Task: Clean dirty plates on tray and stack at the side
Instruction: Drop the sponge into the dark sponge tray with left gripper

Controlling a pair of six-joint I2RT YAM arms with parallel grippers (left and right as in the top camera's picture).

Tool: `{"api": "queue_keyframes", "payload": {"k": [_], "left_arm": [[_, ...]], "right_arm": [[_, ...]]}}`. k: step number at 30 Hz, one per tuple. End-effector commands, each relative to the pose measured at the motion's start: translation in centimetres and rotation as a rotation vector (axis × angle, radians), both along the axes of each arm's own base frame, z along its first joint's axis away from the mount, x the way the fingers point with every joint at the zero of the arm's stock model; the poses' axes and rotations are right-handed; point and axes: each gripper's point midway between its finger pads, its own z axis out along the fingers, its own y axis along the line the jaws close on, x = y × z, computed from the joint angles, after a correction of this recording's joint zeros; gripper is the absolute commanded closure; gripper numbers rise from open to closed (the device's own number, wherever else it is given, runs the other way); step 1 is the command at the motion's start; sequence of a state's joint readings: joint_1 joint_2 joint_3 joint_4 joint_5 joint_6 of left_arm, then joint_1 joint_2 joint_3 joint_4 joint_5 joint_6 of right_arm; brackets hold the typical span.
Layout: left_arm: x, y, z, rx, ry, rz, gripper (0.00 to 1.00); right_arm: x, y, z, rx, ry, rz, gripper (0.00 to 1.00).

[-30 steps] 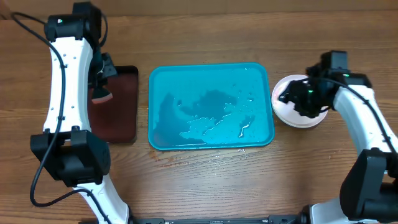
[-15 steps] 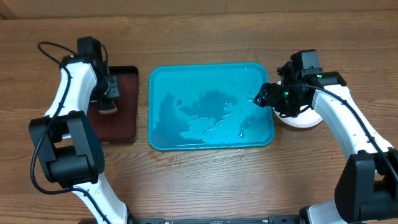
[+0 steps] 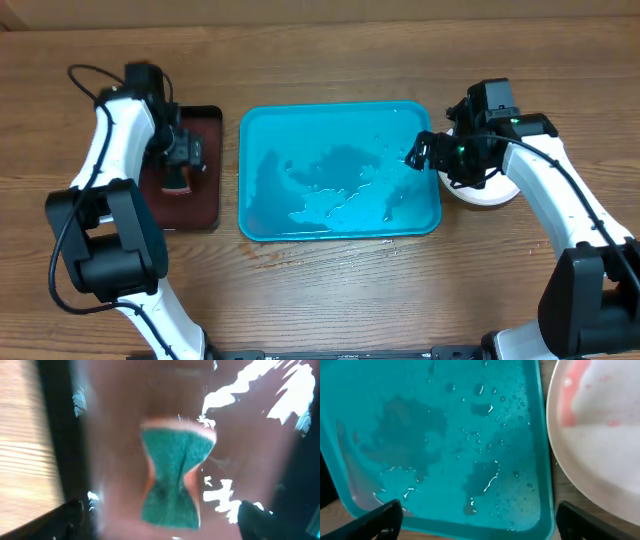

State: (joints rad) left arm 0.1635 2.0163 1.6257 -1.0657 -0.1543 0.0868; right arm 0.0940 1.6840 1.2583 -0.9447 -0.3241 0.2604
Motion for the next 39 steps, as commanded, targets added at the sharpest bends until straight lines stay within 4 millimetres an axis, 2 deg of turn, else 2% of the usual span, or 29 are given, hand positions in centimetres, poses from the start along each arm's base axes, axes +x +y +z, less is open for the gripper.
{"api": "queue_keyframes", "payload": {"k": [1, 4, 7, 9, 12, 14, 17, 20, 22, 26, 31, 36, 39], "left_arm": [[3.3, -0.2, 7.5, 0.04, -0.15, -0.05, 0.0], [4.3, -1.2, 14.2, 0.052, -0.259, -0.07, 0.0], [4.6, -3.1, 21.3, 0.042, -0.413, -0.084, 0.0], [4.7, -4.5, 25.2, 0.031, -0.514, -0.112, 0.0], [4.8, -5.8, 29.4, 0.038, -0.641, -0.141, 0.0], [4.6, -6.5, 30.8, 0.037, -0.678, -0.155, 0.0], [4.6, -6.8, 31.1, 0.035, -0.688, -0.162, 0.0], [4.6, -6.8, 30.7, 0.034, -0.677, -0.162, 0.0], [4.6, -6.8, 30.6, 0.034, -0.672, -0.162, 0.0], [4.5, -6.8, 30.5, 0.033, -0.667, -0.162, 0.0], [4.5, -6.8, 30.5, 0.034, -0.667, -0.161, 0.0], [4.6, -6.8, 30.5, 0.033, -0.667, -0.162, 0.0], [4.6, -6.8, 30.5, 0.033, -0.667, -0.162, 0.0]], "right_arm": [[2.1, 0.2, 3.9, -0.005, -0.108, 0.023, 0.0], [2.9, 0.2, 7.9, -0.021, -0.199, 0.089, 0.0], [3.2, 0.2, 13.1, -0.034, -0.294, 0.123, 0.0], [3.1, 0.0, 16.9, -0.042, -0.357, 0.117, 0.0], [2.2, -0.1, 23.0, -0.038, -0.464, 0.113, 0.0], [1.1, -0.2, 27.5, -0.034, -0.553, 0.109, 0.0], [-1.4, -0.4, 33.4, -0.023, -0.685, 0.097, 0.0], [-3.7, -0.3, 38.3, 0.003, -0.829, 0.095, 0.0], [-5.2, -0.5, 40.4, 0.006, -0.899, 0.093, 0.0], [-7.5, -0.7, 42.2, 0.009, -0.961, 0.09, 0.0], [-8.6, -0.8, 42.9, 0.009, -0.988, 0.089, 0.0], [-9.1, -1.3, 40.8, -0.024, -0.903, 0.084, 0.0], [-8.7, -2.9, 40.0, -0.087, -0.874, 0.028, 0.0]]}}
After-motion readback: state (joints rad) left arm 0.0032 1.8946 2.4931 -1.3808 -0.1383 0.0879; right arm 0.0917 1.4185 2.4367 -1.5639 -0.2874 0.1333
